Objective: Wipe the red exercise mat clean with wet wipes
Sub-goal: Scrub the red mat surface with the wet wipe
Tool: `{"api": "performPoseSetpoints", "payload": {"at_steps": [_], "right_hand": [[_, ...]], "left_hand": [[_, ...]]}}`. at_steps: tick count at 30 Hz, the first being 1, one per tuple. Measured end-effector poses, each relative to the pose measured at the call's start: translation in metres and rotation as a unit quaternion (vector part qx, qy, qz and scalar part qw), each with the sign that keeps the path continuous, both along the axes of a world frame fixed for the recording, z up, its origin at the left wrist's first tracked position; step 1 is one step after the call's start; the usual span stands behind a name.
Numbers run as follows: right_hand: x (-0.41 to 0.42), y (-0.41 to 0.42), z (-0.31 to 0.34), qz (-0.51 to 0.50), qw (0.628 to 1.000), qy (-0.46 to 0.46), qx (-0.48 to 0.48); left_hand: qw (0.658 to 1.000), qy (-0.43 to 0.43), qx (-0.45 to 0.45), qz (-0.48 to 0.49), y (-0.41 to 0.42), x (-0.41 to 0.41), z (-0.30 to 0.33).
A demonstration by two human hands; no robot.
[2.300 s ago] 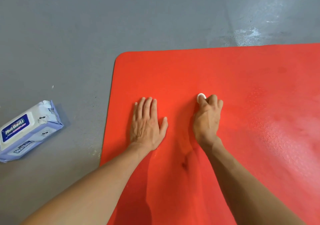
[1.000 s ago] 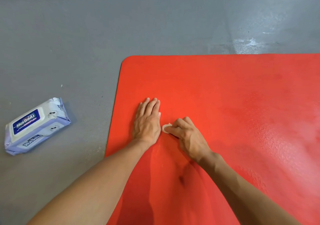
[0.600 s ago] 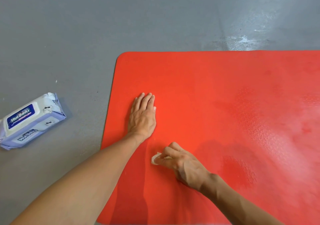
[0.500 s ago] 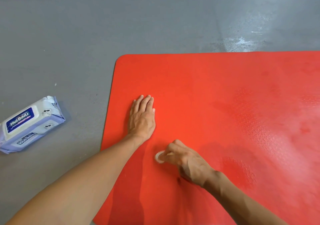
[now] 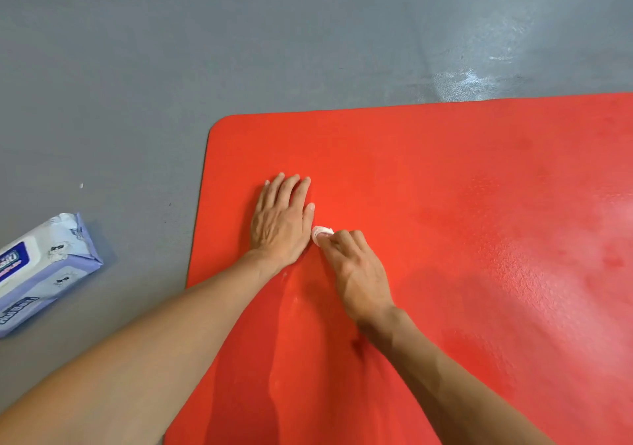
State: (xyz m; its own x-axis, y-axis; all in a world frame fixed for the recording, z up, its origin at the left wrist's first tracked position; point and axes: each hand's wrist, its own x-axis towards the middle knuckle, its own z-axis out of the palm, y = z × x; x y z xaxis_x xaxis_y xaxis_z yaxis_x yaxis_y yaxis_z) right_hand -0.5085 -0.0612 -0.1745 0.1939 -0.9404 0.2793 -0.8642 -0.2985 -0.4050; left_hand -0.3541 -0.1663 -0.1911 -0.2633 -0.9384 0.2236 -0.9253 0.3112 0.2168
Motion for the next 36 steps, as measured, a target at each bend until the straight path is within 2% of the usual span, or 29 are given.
{"api": "performPoseSetpoints", "payload": {"at_steps": [2,5,7,9,12,15,16,18,21,23,26,29,31,34,36], "right_hand": [[-0.033,-0.02,-0.002,-0.03,0.999,0.011,-0.028],[-0.073,-0.056,-0.001,-0.215,0.976,-0.018,0.01],[-0.063,-0.07,0.001,-0.289,0.956,-0.023,0.043],[-0.034,-0.071,0.002,-0.257,0.965,-0.019,0.041],[0.002,-0.06,-0.001,-0.126,0.992,-0.017,0.028],[-0.018,-0.071,-0.001,-0.061,0.998,0.01,0.012],[-0.032,-0.078,-0.002,-0.088,0.996,0.008,0.005],[-0.055,-0.094,-0.002,-0.202,0.979,-0.026,0.012],[-0.04,-0.109,-0.001,-0.312,0.948,-0.042,0.038],[-0.007,-0.109,0.001,-0.281,0.958,-0.053,0.031],[0.031,-0.103,0.004,-0.149,0.986,-0.072,0.028],[0.015,-0.111,0.003,-0.075,0.996,-0.037,0.032],[-0.016,-0.121,0.0,-0.127,0.991,-0.036,0.035],[-0.046,-0.136,-0.001,-0.281,0.957,-0.055,0.036],[-0.027,-0.136,0.001,-0.295,0.954,-0.048,0.032]], "left_hand": [[1.0,-0.006,0.027,0.006,-0.012,-0.008,0.004],[0.997,-0.038,0.054,0.028,-0.016,-0.012,0.001],[0.997,-0.05,0.048,0.035,-0.016,-0.012,0.0],[0.997,-0.053,0.051,0.037,-0.014,-0.012,0.0],[0.996,-0.057,0.05,0.042,-0.016,-0.012,0.001],[0.994,-0.086,0.056,0.028,-0.029,-0.007,0.011],[0.994,-0.099,0.053,0.017,-0.036,-0.004,0.013],[0.994,-0.099,0.039,0.004,-0.042,0.001,0.014],[0.998,-0.061,0.019,0.021,-0.041,0.003,0.005],[0.999,-0.042,0.017,0.022,-0.042,0.004,0.002],[0.999,-0.036,0.031,0.014,-0.046,0.005,0.003],[0.999,-0.032,0.034,0.017,-0.043,0.004,0.001],[0.999,-0.036,0.026,0.018,-0.044,0.004,0.001],[0.999,-0.041,0.023,0.024,-0.045,0.004,0.001],[0.998,-0.044,0.024,0.024,-0.045,0.004,0.001]]}}
